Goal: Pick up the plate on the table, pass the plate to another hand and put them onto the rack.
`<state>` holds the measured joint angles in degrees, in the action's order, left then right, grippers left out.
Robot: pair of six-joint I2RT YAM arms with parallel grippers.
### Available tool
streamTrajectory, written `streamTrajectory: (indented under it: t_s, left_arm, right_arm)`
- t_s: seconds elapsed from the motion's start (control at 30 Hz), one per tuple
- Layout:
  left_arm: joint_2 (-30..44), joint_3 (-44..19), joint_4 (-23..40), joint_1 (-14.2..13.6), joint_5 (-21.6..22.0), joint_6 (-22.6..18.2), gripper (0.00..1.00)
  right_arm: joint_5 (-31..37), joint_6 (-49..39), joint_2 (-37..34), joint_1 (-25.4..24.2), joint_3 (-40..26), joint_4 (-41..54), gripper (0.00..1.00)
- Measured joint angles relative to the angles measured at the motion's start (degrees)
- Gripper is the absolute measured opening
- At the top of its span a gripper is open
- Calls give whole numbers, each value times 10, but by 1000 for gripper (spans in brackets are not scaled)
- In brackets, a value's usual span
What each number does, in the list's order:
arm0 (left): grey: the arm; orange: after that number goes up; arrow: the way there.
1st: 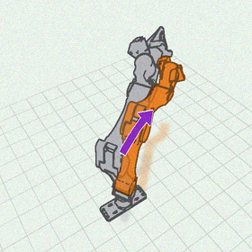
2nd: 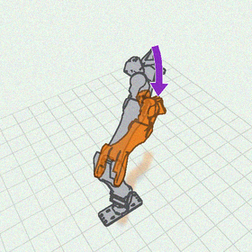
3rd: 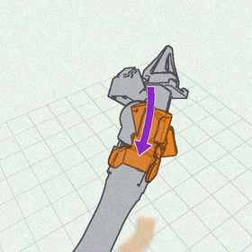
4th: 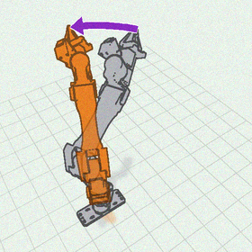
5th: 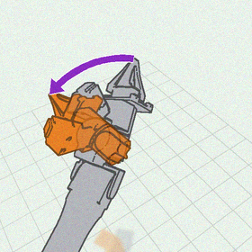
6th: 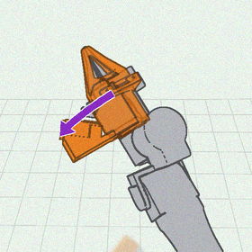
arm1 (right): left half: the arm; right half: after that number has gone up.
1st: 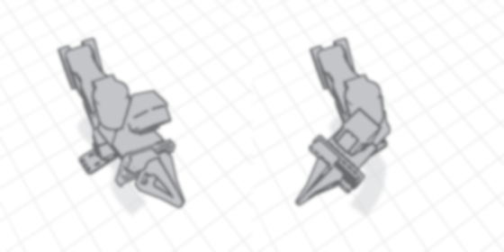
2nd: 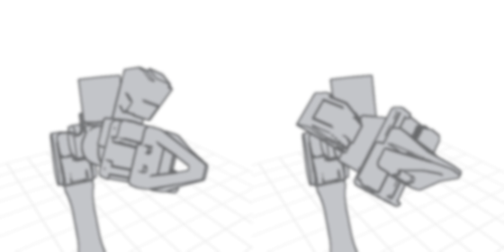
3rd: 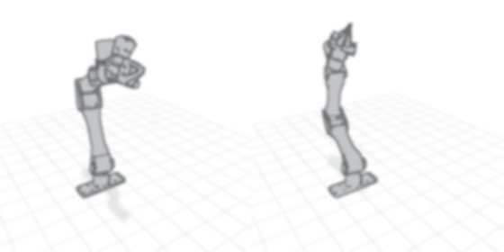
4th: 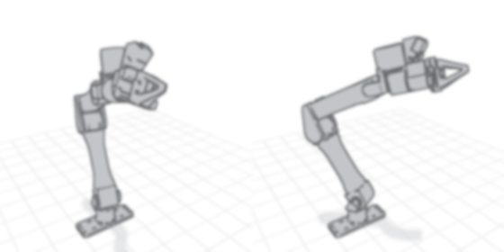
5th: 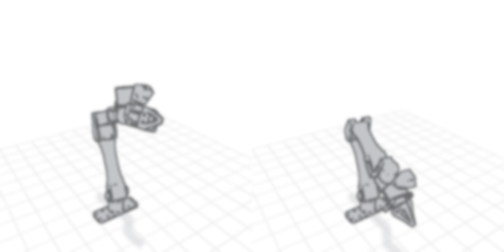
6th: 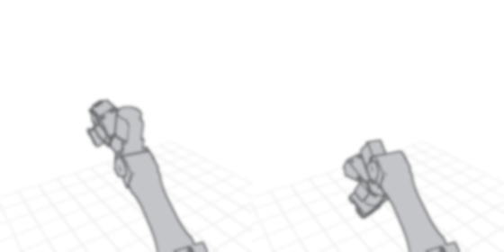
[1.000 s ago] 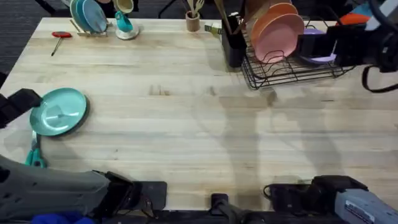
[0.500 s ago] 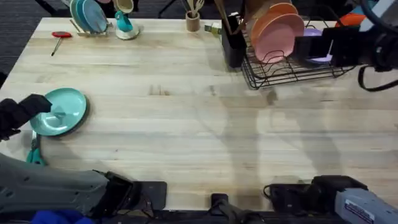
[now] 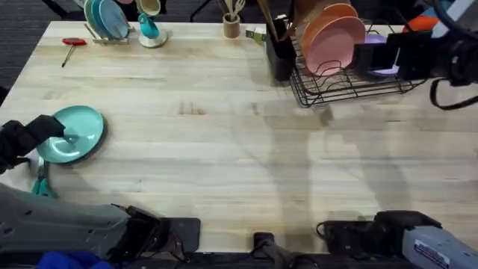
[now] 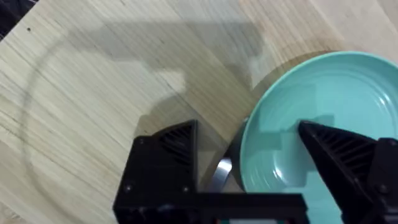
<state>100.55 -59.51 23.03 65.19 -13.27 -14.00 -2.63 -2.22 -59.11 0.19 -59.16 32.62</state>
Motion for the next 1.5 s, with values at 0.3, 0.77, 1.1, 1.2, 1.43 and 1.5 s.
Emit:
streamTrajectory:
  t_s: [0.3,0.77,1.1,1.2,1.43,1.5]
  left_arm:
    - [0,0,-5,0,0,3,658]
    - [0,0,-14,0,-3,6,149]
    - [0,-4,-17,0,-10,9,42]
    - [0,-4,-19,0,-12,9,41]
    - [-42,-3,-23,0,-26,9,40]
    - [-65,-3,-25,0,-39,9,40]
  right_arm:
    - [0,0,0,0,0,0,994]
    - [0,0,0,0,0,0,994]
    - [0,0,0,0,0,0,994]
    - [0,0,0,0,0,0,994]
    - [0,0,0,0,0,0,994]
    - [0,0,0,0,0,0,994]
